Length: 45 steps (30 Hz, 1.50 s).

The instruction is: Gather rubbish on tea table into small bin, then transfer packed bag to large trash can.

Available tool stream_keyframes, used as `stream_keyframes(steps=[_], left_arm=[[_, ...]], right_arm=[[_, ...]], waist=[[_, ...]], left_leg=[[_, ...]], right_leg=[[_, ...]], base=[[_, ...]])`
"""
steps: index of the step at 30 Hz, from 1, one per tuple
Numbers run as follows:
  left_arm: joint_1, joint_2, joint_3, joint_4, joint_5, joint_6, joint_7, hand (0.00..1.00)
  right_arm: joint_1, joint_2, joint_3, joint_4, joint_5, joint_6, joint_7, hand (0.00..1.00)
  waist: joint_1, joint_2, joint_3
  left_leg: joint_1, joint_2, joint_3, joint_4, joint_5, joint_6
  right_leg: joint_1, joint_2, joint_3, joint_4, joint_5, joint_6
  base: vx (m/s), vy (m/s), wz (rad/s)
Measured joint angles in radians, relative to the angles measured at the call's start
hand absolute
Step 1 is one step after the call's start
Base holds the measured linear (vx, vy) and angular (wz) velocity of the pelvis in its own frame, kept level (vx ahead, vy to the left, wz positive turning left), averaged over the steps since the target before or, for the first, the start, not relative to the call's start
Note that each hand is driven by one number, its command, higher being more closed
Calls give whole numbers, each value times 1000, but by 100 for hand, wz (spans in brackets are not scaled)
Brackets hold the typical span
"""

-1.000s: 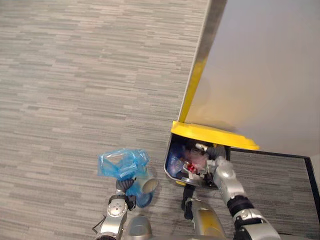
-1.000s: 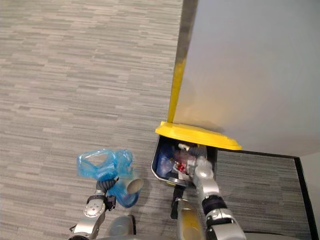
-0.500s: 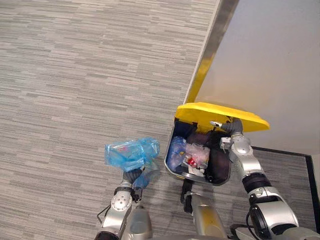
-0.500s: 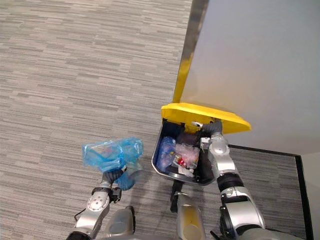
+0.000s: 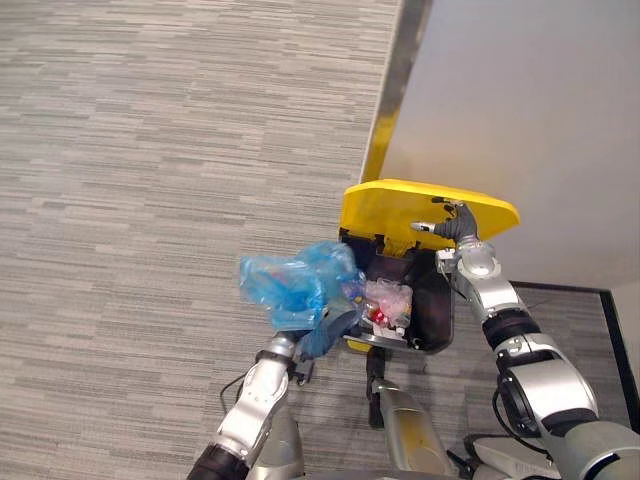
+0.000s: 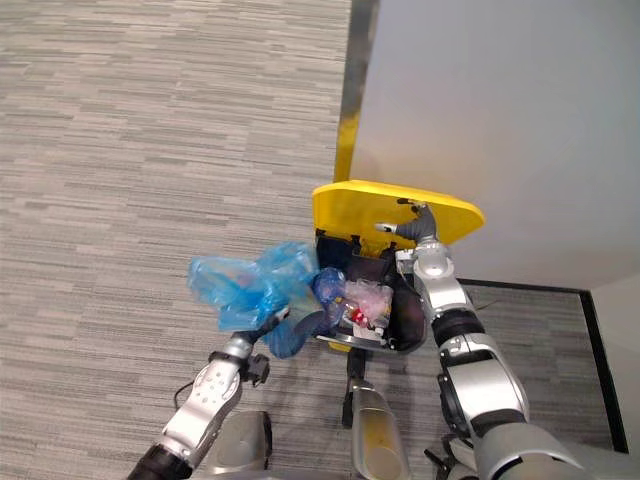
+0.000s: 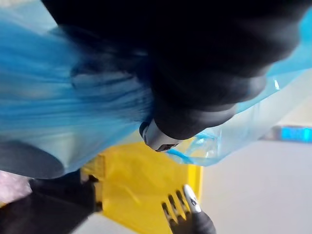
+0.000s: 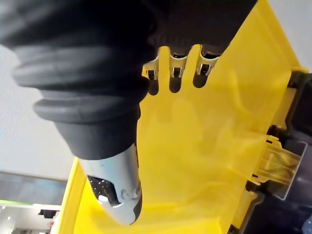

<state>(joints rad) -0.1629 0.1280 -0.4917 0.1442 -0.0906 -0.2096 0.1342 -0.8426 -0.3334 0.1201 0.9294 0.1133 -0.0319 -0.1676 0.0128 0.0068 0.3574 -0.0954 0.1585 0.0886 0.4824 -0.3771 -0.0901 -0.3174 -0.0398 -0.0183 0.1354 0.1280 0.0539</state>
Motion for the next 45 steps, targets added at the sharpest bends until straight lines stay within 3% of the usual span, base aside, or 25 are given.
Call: stream_keyframes(steps=[5, 10, 13, 20, 29, 30, 38, 45], left_arm=[[-223, -27, -56, 55, 12, -4, 26, 100], [-410, -45, -47, 256, 25, -2, 69, 100], [-501, -46, -47, 367, 28, 9, 84, 100], [-611, -61, -48, 642, 68, 49, 74, 100], [-714, -69, -46, 862, 188, 61, 38, 100], [-716, -69, -38, 869, 223, 72, 37, 0], [-686, -120, 110, 907, 384, 127, 26, 0], [-676, -150, 113, 884, 408, 136, 25, 0]], right_arm=[[-94, 3, 13, 29, -6, 6, -4, 0], [-190, 4, 50, 25, -11, 12, -6, 0], [-209, -1, 59, -22, -12, 12, -14, 0], [-241, -17, 118, -113, -11, -2, -26, 0], [-243, -16, 202, -249, -7, -20, -25, 0], [-242, -5, 206, -274, -7, -24, -25, 0], [-218, 80, 224, -366, -9, -35, -25, 0], [-186, 90, 224, -407, -58, -38, -26, 0]], waist=[[-15, 4, 47], [-53, 4, 94], [-58, 5, 98], [-93, 6, 120], [-100, 7, 139], [-102, 7, 139], [-103, 7, 139], [-89, 8, 138]], left_leg=[[-19, -1, -3, 15, 1, -2], [-73, -3, -9, 51, 0, -1], [-140, -5, -9, 83, -6, 3], [-268, 1, -11, 174, -32, 10], [-419, 37, -6, 289, -74, 14], [-427, 44, -1, 302, -81, 12], [-432, 80, 28, 325, -101, 8], [-429, 85, 31, 323, -100, 5]], right_leg=[[-11, -2, -1, 1, 8, 3], [-48, -12, -8, 7, 19, -3], [-106, -12, -8, 19, 25, -2], [-204, -7, 0, 29, 46, 6], [-328, 10, 18, 58, 62, 10], [-343, 16, 21, 67, 62, 10], [-357, 40, 30, 98, 50, -7], [-371, 45, 31, 126, 39, -19]], base=[[-15, -7, 1], [-11, -1, 4], [-53, -31, 0], [-42, -13, -5], [-12, -16, -9], [23, -26, -18], [13, -45, -9], [12, -53, -2]])
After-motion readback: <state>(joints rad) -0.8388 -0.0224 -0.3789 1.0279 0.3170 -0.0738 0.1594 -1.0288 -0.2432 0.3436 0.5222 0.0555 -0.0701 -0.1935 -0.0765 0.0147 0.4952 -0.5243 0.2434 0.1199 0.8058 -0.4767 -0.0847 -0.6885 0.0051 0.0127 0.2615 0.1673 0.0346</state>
